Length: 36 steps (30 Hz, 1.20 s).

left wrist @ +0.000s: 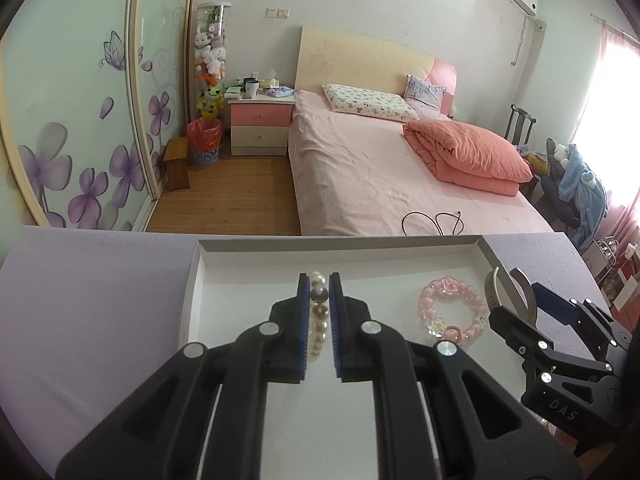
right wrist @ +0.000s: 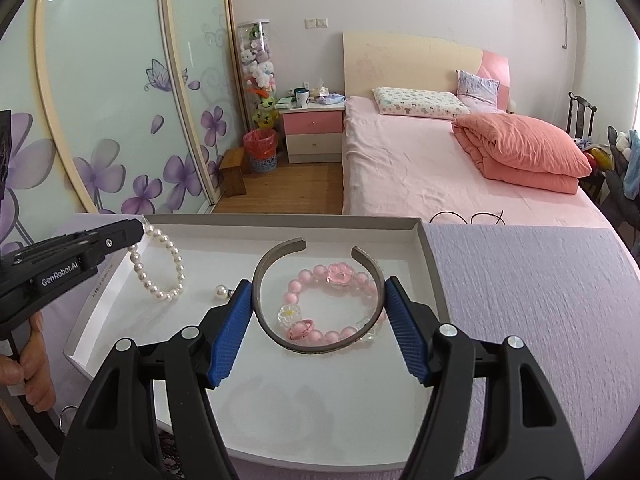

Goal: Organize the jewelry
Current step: 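Carry the cuff and pearl bracelet into the tray and release both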

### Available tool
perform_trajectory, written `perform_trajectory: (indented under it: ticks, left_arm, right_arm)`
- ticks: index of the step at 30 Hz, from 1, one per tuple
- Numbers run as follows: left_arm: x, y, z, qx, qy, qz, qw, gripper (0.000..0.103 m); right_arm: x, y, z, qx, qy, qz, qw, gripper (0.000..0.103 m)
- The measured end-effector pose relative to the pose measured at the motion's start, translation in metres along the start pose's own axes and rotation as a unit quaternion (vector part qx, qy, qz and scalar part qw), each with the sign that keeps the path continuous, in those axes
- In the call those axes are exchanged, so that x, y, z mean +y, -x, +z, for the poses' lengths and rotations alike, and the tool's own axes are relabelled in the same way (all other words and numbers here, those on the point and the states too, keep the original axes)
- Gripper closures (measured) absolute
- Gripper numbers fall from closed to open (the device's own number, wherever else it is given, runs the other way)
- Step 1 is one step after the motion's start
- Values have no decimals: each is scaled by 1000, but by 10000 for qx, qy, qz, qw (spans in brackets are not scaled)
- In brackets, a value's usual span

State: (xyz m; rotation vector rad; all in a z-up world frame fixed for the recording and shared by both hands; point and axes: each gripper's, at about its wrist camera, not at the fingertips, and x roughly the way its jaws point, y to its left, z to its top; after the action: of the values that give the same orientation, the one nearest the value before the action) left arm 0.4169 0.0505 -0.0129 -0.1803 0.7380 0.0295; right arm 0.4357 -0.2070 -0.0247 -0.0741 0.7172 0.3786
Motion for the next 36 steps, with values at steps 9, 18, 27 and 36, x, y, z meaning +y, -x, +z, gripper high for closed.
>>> perform_trajectory:
  ticks: [9, 18, 27, 36]
  left_arm:
    - [18, 16, -3, -159, 102, 123, 9997, 72]
    - [28, 23, -11, -183, 45, 231, 9996, 70]
    - [30, 20, -15, -166, 14, 239, 9996, 68]
    - [27, 21, -17, -153, -20, 257, 9996, 68]
  right_arm:
    - [1, -4, 0, 88, 8, 7, 10000, 35]
    - [0, -32, 0, 503, -136, 2, 9986, 35]
    - [-5, -34, -1, 515, -218, -69, 9984, 24]
    - [-13, -17, -2, 355, -320, -1, 9989, 23]
